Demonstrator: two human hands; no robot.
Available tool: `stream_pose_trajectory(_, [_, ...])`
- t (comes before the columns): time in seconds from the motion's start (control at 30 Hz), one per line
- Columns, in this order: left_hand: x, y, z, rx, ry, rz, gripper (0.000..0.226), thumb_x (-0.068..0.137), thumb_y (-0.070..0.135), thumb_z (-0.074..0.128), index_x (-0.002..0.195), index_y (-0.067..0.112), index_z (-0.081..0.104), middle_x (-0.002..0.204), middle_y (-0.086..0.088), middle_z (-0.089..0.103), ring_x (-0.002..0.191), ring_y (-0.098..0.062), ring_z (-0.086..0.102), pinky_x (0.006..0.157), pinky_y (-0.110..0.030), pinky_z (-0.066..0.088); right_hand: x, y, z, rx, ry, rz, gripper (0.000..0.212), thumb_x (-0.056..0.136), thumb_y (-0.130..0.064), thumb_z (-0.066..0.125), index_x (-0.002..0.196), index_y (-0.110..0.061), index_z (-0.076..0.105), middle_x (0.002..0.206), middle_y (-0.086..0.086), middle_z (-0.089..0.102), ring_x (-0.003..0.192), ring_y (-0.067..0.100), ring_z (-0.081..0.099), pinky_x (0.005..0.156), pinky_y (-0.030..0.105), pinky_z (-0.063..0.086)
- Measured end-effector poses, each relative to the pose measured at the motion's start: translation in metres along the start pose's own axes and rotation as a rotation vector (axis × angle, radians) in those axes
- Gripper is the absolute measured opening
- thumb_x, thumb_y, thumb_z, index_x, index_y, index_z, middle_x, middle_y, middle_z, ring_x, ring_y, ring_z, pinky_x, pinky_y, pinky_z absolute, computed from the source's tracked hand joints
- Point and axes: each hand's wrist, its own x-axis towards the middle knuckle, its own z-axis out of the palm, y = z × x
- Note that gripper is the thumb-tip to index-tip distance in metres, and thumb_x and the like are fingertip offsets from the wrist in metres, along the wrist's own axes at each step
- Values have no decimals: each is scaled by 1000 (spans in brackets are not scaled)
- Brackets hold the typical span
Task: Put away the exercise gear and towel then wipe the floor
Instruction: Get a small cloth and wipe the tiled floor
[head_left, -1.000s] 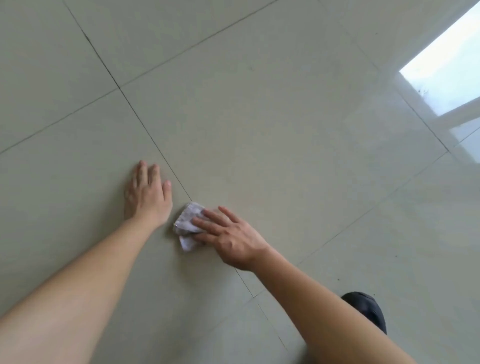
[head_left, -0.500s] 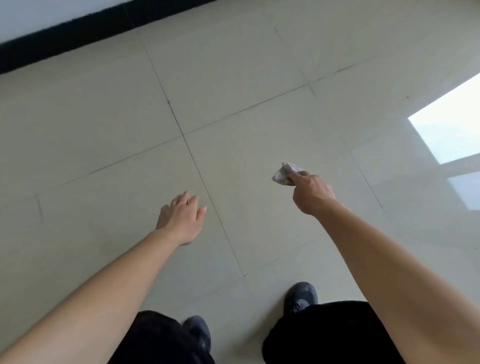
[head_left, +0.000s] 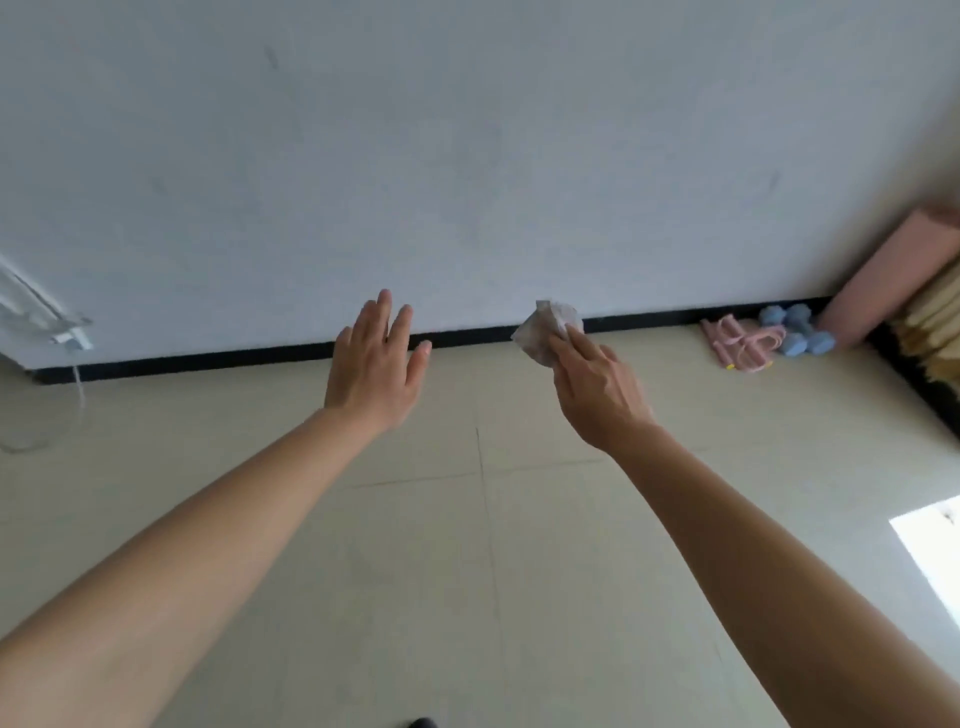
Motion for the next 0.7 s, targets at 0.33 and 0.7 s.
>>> stream_pose_trajectory(0.33, [-204,-94,-151,187,306,-485,63,102,46,27,153,10,27,163,-16,11,150,-33,15,115,-58,24,31,-231,-33,274,138,-584,51,102,-15,48,152,-20,37,156,8,41,120,38,53,77,47,56])
stream_pose_trajectory(0.7, [-538,-280,-288,516,330,-1055,64,102,48,19,156,14,21,164,-14,9,152,-29,8,119,-55,17,-95,-646,9,384,63,-1168,46,105,-30,41,151,-22,39,155,4,43,114,32,58,86,45,54])
